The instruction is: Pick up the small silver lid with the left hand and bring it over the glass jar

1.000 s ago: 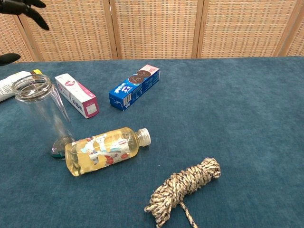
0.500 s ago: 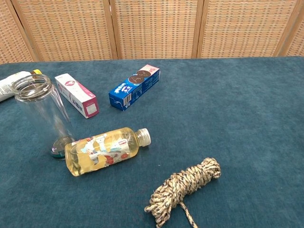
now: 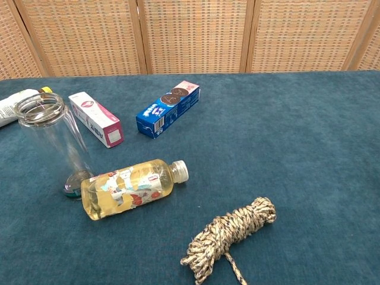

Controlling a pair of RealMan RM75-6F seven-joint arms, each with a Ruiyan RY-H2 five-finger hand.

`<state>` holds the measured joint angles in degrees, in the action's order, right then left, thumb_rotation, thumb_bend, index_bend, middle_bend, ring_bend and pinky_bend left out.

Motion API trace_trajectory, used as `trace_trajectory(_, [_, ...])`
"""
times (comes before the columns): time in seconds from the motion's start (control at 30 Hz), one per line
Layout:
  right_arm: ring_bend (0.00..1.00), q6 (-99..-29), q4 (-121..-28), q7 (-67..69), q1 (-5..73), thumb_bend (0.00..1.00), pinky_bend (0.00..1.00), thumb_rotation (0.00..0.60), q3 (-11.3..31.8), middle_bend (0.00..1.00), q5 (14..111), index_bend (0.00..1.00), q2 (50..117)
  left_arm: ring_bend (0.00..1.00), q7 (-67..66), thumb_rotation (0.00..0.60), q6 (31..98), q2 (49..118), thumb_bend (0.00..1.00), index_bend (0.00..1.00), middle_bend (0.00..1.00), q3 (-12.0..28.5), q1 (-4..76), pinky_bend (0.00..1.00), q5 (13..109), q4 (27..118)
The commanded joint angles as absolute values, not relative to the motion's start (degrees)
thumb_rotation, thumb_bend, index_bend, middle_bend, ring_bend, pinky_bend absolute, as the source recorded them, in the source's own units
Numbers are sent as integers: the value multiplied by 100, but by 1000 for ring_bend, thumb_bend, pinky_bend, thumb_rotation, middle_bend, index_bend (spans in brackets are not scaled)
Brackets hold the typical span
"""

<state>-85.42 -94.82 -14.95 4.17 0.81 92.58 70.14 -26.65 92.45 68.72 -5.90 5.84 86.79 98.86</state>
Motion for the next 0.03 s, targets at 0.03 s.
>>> trace_trajectory(0.03, [0,-8511,-9444,-1461,430,0,0,600,93,0,9209,0,7031,0,-2545,600,9223,6985,78,0,0,-547,475,0,8549,9682])
